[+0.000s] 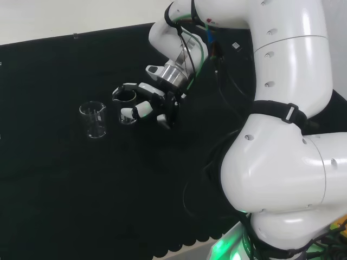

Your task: Pick up the beaker on the right.

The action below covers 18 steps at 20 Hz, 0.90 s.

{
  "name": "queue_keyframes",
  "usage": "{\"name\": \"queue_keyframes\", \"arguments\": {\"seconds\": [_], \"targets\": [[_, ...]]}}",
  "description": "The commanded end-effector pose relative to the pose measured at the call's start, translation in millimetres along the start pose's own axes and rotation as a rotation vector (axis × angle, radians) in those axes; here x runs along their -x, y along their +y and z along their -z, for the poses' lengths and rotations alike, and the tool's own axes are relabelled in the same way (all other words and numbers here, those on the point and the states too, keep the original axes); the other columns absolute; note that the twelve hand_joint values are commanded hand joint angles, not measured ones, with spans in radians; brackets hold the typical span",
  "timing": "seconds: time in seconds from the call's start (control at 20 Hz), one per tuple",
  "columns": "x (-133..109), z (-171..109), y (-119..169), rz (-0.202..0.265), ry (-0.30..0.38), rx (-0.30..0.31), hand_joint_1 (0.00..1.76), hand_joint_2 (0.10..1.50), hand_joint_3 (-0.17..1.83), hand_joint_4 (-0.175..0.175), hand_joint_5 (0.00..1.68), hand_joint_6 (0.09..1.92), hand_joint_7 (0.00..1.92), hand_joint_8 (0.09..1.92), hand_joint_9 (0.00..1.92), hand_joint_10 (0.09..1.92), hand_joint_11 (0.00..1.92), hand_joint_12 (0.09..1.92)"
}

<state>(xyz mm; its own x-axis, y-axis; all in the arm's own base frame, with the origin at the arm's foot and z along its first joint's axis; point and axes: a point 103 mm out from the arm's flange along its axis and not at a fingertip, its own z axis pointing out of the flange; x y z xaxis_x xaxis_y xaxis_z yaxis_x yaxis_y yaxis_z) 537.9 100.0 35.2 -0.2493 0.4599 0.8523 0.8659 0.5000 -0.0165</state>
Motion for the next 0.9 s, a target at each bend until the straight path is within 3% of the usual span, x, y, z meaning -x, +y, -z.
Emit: {"name": "queue_keyframes", "arguments": {"seconds": [0.05, 0.9], "targets": [[0.3, -1.0, -0.8, -0.001, 0.002, 0.010, 0.99, 0.30, 1.15, -0.050, 0.32, 0.82, 0.44, 0.70, 0.51, 0.61, 0.00, 1.37], [-2.1, 0.2, -2.5, 0.002, 0.035, 0.054, 1.01, 0.31, 1.15, -0.050, 0.30, 0.81, 0.48, 0.71, 0.55, 0.62, 0.04, 1.37]]}}
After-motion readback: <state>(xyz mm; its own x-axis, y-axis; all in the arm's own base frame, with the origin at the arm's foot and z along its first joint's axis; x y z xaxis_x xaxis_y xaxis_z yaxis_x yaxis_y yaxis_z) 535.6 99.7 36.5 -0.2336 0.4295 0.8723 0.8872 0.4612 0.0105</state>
